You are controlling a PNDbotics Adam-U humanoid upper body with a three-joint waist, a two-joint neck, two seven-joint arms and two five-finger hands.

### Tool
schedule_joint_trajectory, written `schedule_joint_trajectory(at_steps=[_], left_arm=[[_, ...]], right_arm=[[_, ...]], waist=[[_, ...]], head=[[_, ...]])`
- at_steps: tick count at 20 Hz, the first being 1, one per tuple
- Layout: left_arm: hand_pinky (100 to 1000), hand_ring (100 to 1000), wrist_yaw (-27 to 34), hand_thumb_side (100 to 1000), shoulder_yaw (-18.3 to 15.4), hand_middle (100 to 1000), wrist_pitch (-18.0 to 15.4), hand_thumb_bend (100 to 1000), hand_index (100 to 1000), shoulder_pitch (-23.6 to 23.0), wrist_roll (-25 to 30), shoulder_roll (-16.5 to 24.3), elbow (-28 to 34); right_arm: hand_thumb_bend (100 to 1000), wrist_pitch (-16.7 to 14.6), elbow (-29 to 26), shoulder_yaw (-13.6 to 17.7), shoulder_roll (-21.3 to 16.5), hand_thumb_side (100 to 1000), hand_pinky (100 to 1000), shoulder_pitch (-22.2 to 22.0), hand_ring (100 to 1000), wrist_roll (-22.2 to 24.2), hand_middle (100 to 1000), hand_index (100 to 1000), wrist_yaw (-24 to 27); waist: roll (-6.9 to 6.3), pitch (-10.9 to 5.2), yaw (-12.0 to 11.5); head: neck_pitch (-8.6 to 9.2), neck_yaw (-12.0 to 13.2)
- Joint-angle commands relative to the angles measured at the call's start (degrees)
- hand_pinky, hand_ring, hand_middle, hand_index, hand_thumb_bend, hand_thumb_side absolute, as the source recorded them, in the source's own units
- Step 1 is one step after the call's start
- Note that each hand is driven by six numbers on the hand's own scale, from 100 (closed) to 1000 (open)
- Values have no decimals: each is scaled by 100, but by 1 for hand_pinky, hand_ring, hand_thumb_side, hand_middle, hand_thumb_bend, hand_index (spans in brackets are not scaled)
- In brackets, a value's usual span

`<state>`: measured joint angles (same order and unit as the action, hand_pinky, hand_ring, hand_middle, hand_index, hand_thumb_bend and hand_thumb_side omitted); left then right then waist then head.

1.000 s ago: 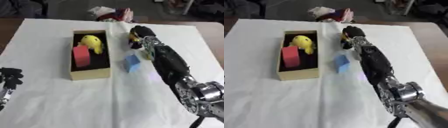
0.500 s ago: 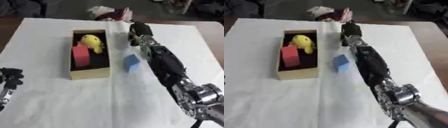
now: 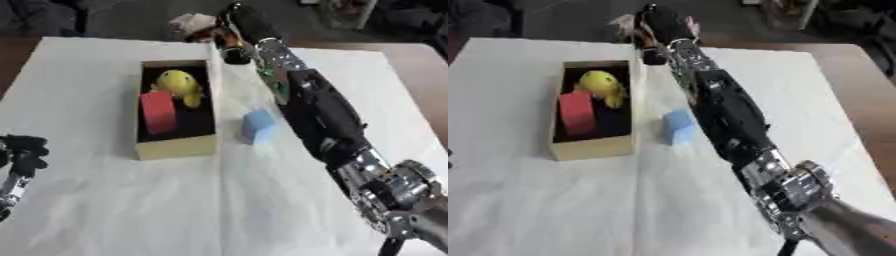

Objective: Pick up objects on the table and place them in the box.

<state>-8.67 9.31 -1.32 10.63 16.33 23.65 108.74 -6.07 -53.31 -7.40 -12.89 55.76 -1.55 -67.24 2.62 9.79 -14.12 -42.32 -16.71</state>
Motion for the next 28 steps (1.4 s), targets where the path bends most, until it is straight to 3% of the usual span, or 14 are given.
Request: schedule_joint_trajectory(at_steps=[1,2,3,5,7,11,15,20,24,28], left_arm=[[782,607,17,645,-18,622,-20,100,771,46,23,71,73],[782,607,18,645,-15,622,-20,100,771,48,26,75,73],[782,607,21,645,-9,622,-20,100,771,50,32,76,73],[782,608,25,645,-9,623,-23,100,772,48,39,70,73],[782,608,25,645,-18,623,-23,100,771,32,37,68,71],[782,608,17,646,-30,623,-19,100,772,-6,28,69,61],[782,608,14,648,-36,623,-19,100,771,-15,25,61,52],[782,608,1,649,-54,623,-18,100,771,-50,13,70,34],[783,609,-22,652,-92,623,-15,100,771,-113,-20,100,13],[783,609,-56,652,-142,624,-20,100,771,-170,-67,146,1]], right_arm=[[100,-349,-367,-531,-2,100,527,53,477,321,401,646,368],[100,-458,-409,-708,-7,100,558,42,520,430,474,703,478],[100,-564,-416,-880,-12,174,598,30,584,535,581,790,548],[108,-778,-353,-1228,-13,373,662,-5,692,750,715,883,568],[276,-989,-348,-1454,-60,591,767,-21,833,960,854,959,484],[345,-1400,-491,-1177,-140,722,870,-31,944,1372,959,997,136],[278,-1761,-750,-652,-209,713,888,-36,945,1678,959,1000,183],[208,-2208,-1167,-133,-539,648,882,-86,923,1694,938,998,605],[189,-2394,-1478,19,-1051,581,885,-398,924,1793,944,1000,951],[172,-2483,-1644,82,-1658,545,889,-983,929,2124,950,1000,1326]], waist=[[-23,-110,-5],[-21,-116,-8],[-18,-121,-13],[-26,-131,-7],[-37,-139,9],[-44,-158,42],[-43,-164,86],[-27,-181,169],[23,-225,300],[81,-245,468]], head=[[-33,-29],[-39,-41],[-43,-55],[-39,-64],[-36,-51],[-61,-38],[-71,-22],[-102,-10],[-136,93],[-141,216]])
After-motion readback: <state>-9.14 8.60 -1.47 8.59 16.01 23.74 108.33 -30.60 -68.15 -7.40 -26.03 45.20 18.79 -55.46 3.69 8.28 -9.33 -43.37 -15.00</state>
